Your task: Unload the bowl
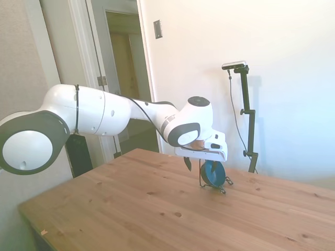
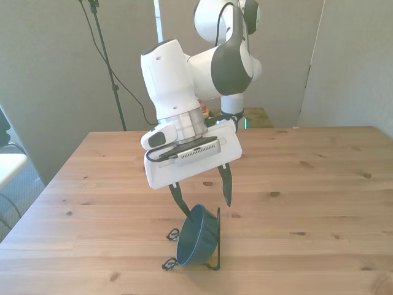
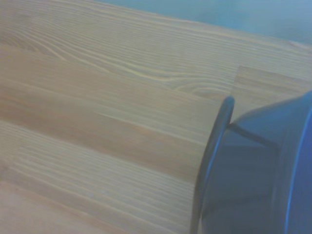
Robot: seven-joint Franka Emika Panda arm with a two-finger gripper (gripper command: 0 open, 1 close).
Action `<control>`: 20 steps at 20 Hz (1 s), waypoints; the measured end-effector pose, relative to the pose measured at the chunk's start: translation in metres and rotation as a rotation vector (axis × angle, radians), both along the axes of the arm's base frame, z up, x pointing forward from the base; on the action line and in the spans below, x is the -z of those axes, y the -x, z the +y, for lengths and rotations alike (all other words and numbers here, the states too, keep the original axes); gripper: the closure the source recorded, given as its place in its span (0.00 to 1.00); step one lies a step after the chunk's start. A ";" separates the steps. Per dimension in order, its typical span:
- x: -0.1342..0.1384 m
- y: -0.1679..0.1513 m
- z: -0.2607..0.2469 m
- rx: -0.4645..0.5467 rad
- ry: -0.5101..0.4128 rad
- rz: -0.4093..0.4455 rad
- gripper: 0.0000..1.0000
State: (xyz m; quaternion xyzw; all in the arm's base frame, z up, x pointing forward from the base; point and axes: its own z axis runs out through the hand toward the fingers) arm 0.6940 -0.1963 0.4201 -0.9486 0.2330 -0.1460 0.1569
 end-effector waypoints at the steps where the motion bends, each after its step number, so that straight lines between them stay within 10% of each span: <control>1: -0.001 -0.001 -0.001 -0.003 -0.004 0.002 1.00; 20: 0.002 -0.024 -0.012 -0.104 -0.078 0.068 1.00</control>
